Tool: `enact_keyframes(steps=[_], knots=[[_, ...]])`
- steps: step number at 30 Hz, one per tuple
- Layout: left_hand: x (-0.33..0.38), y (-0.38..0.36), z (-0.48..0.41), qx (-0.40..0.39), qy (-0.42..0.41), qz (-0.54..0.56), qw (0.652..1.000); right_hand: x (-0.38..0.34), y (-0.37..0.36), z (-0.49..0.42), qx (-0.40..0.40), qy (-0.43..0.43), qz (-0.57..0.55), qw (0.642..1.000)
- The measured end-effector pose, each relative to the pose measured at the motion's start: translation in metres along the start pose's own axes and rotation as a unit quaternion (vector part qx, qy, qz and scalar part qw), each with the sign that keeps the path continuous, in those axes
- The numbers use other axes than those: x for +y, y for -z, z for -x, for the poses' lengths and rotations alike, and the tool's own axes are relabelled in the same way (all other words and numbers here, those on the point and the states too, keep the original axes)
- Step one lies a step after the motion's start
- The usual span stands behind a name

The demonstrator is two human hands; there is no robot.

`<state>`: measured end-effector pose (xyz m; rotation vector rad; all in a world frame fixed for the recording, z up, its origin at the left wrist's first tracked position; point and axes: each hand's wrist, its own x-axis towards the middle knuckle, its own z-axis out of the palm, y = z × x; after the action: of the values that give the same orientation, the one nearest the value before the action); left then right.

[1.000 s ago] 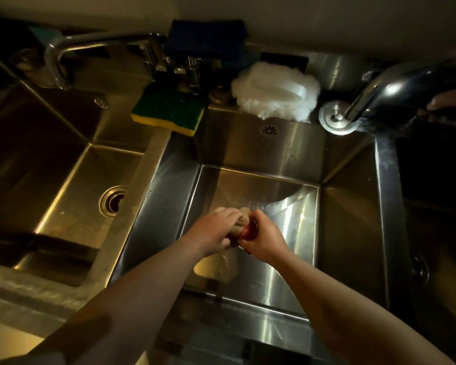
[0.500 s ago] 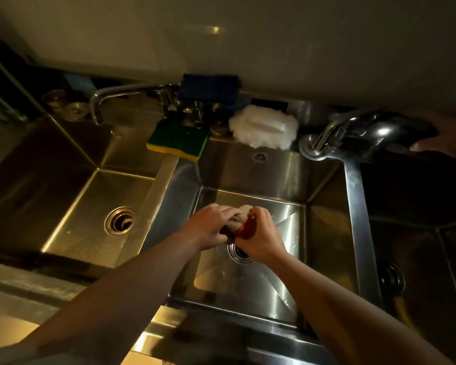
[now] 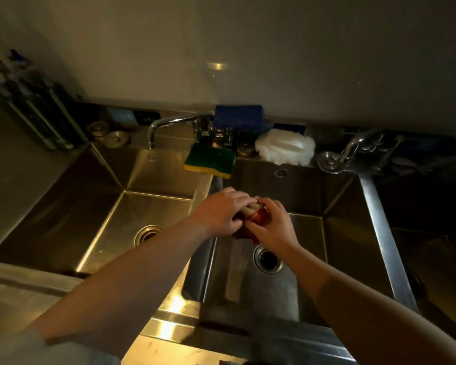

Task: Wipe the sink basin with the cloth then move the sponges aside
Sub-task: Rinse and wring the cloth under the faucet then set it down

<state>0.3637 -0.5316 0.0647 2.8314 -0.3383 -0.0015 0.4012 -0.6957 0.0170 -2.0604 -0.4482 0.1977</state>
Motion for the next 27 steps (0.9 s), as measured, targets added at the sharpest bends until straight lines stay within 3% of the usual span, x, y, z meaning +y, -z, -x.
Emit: enact_keyframes(steps=[6, 12, 18, 21, 27], knots=[[-0.039, 0.033, 0.027, 0.018, -0.021, -0.051, 0.998, -0.042, -0.042, -0.003, 0.034, 0.048, -0.013, 0.998], [-0.079, 0.0, 0.067, -0.027, 0.032, -0.037, 0.998, -0.045, -0.099, 0.009, -0.023, 0.015, 0.078, 0.997], [-0.097, -0.038, 0.094, -0.09, 0.117, -0.004, 0.989, -0.03, -0.141, 0.017, -0.137, 0.015, 0.159, 0.978], [-0.101, -0.041, 0.095, -0.127, 0.112, 0.031, 0.985, -0.021, -0.147, 0.017, -0.152, 0.019, 0.194, 0.969], [-0.104, -0.049, 0.088, -0.117, 0.109, 0.003, 0.987, -0.013, -0.155, 0.011, -0.13, 0.01, 0.2, 0.971]])
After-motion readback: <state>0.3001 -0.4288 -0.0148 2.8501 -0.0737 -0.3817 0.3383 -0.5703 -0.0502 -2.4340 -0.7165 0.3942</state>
